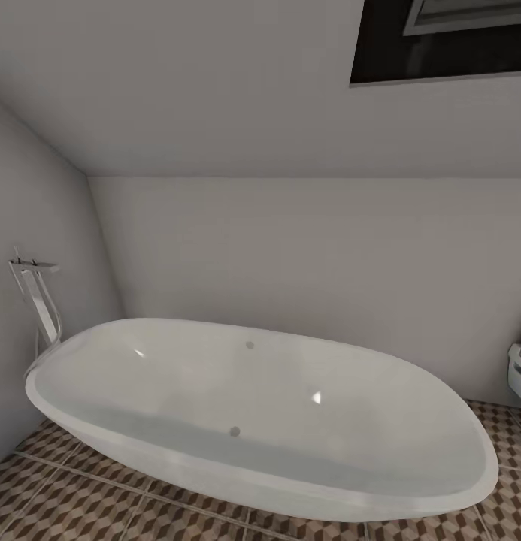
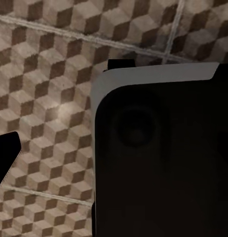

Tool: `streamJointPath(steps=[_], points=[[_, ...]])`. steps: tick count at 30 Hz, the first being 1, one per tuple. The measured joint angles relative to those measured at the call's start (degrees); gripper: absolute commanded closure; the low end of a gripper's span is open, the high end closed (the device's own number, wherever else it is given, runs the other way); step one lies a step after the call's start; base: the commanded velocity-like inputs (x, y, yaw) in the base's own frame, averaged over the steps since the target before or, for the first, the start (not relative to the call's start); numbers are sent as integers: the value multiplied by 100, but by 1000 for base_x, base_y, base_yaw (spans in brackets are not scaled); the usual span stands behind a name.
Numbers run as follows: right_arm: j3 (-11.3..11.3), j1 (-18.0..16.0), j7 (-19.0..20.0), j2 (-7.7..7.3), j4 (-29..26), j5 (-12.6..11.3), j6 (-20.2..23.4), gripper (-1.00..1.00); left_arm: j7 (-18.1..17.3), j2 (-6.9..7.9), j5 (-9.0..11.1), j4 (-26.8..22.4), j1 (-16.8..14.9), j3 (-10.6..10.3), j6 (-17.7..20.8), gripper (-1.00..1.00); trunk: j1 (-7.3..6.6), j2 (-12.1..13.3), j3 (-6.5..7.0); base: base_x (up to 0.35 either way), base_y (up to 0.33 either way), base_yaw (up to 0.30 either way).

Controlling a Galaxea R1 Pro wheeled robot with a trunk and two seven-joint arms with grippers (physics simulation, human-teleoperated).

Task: Take the four mousetraps from the cabinet in the bathroom and place them on the bathroom floor. Make sure all four end up on the same floor surface, and ensure that at least two of them are either under or directly next to the same bathroom sink.

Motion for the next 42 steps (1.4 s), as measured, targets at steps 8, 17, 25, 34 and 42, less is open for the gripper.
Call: streamJointPath(steps=[8,17,25,34,42], points=[[5,-5,-7,-1,-259,10,153,-100,4,23,2,-253,0,7,227,-100,0,0,0,0,0,0],[7,-16,5,0,-5182,12,1218,-100,4,36,3,-5335,0,17,1653,-100,0,1,1,0,0,0],[15,-45,6,34,-6589,163,1797,-100,3,37,3,-6294,-7,19,1907,-100,0,1,1,0,0,0],[40,-158,36,72,-6962,481,1897,-100,4,25,3,-6606,-8,14,1924,-100,0,1,1,0,0,0],[185,-165,47,70,-7002,501,1814,-100,4,31,-2,-6643,-8,15,1927,-100,0,1,1,0,0,0]])
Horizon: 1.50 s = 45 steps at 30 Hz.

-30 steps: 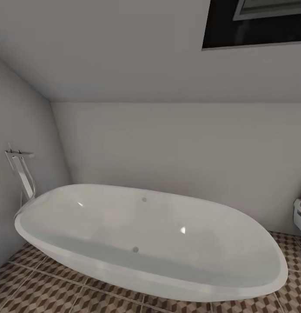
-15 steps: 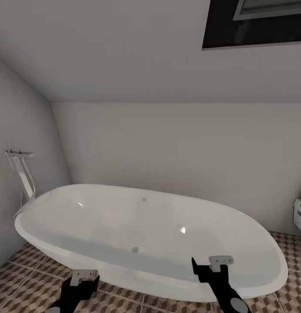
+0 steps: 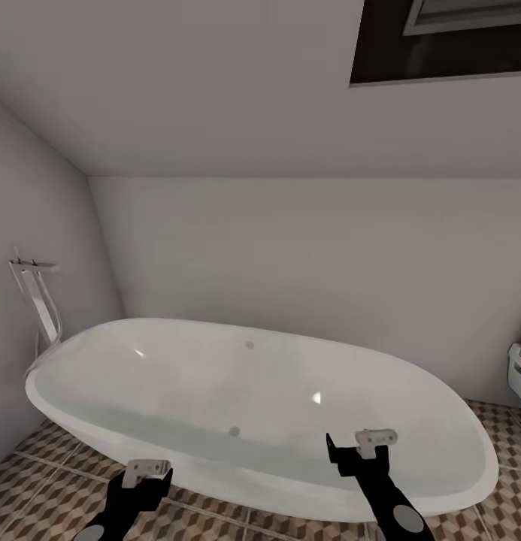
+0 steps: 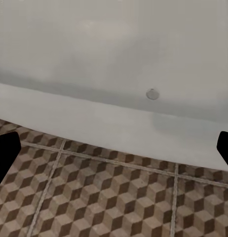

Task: Take the four mousetraps from the cabinet in the bathroom and place them on the bathroom floor. Make sure all four end up on the same floor surface, and ensure that at least two of them are either under or directly next to the same bathroom sink.

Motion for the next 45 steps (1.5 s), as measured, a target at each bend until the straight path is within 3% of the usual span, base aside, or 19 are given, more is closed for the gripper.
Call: streamJointPath(steps=[4,12,35,45], points=[[130,-1,-4,-19,-5,3,-12,-100,0,-2,-2,-20,0,-3,-2,-100,0,0,0,0,0,0],[150,-1,-2,-17,-19,0,-14,-100,-16,3,5,-325,0,-16,5,-100,0,0,0,0,0,0],[163,1,-8,10,-24,-4,-13,-100,-17,-13,5,-271,0,-45,6,-100,0,0,2,0,0,-39],[467,1,-15,7,-25,-4,-13,-100,-21,-22,1,-249,0,-54,5,-100,0,0,44,0,0,-265]])
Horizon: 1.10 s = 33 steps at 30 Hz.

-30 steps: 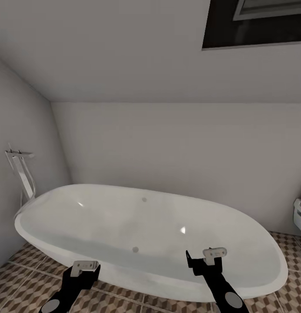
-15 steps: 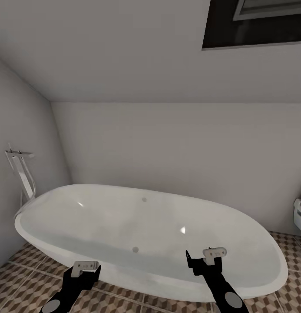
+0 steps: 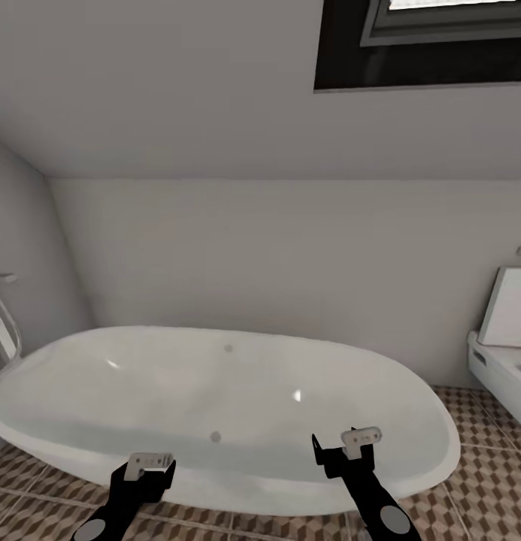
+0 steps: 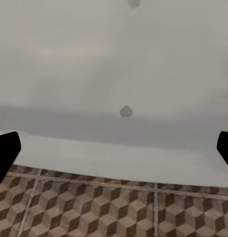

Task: Take the four mousetraps from the cabinet in the bathroom and place them on the bathroom floor. Make sure all four end up on the same floor surface, and ensure that at least two of them are either under or directly next to the same bathroom sink.

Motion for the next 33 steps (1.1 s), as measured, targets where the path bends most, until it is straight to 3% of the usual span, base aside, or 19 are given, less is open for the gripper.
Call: streamJointPath(steps=[33], points=[[-4,0,-8,-8,0,0,0,-100,-3,0,-3,9,0,-2,1,-100,0,0,179,0,0,-276]])
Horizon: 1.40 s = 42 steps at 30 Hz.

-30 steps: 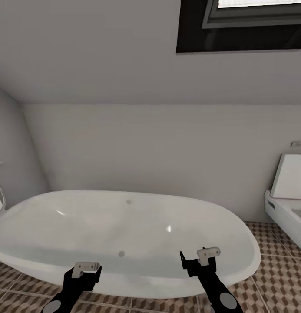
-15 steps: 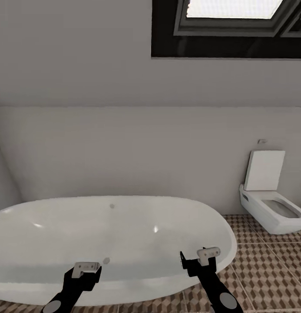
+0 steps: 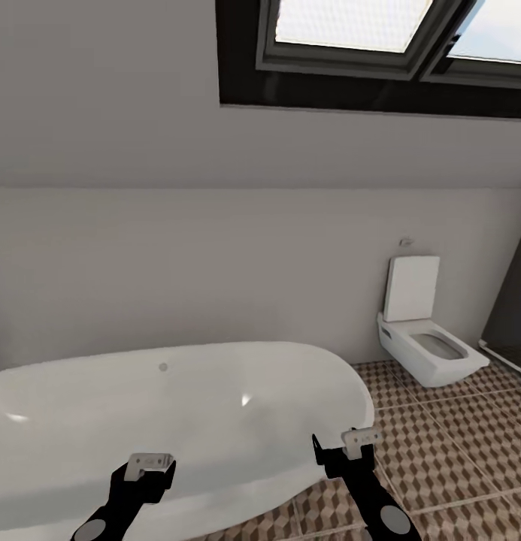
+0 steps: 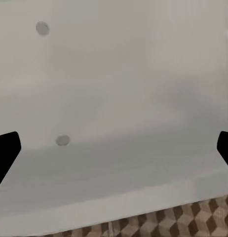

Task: Take the four mousetraps from the cabinet in the bathroom and place them on the bathroom floor. Make sure all four end up on the same floor surface, and ensure that at least two of them are either under or directly next to the same bathroom sink.

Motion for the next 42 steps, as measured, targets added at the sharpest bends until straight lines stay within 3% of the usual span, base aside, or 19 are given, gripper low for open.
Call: streamJointPath(steps=[42], points=[[0,-1,-1,0,1,-1,9,-100,-17,1,-8,-54,0,-11,-1,-100,0,0,10,0,0,-197]])
